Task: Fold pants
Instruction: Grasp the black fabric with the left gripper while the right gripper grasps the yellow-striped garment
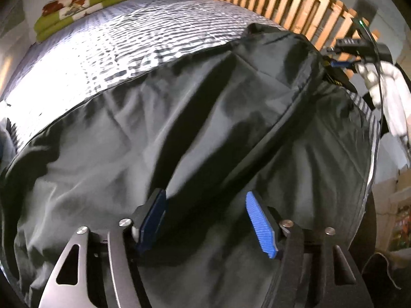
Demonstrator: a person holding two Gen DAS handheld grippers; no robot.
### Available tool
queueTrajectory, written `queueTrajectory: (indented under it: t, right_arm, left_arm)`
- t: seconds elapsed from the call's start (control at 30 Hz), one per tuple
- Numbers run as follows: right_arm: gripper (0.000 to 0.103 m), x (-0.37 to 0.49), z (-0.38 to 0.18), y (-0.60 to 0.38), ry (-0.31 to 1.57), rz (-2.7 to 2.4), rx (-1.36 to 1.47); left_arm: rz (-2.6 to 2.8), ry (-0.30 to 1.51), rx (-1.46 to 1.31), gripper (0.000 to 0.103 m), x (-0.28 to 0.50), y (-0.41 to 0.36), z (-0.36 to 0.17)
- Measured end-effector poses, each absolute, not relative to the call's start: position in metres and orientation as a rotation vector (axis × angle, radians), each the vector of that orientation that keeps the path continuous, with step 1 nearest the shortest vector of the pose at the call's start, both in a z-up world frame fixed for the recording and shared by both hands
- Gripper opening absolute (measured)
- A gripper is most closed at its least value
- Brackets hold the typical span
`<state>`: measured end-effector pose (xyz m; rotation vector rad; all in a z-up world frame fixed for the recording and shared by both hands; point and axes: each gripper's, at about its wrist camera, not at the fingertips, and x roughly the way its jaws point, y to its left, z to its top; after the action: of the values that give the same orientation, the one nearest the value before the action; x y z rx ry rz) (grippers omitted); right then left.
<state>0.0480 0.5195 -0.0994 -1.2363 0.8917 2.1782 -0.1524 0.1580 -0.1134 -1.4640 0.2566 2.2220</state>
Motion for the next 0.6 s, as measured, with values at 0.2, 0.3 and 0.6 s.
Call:
queueTrajectory:
  t: [0.2,0.3,0.6]
  right_arm:
    - [0.053,0.038,-0.108,0.538,1.040,2.187,-1.254]
    - [0.044,0.032,-0.109,0.535,1.026,2.210,-1.298]
    - [0.008,0.030,-0.088,0.532,0.797,2.267,-1.301]
  left_arm:
    - [2.167,0.316,-1.468,0.027,-0.155,0.174,-0.123]
    - [2.165,0.347,-1.475,0.005,-0.156,0.176,-0.128]
    - [2.174,0.352,-1.422,0.000,-0.153,0.176,-0.120]
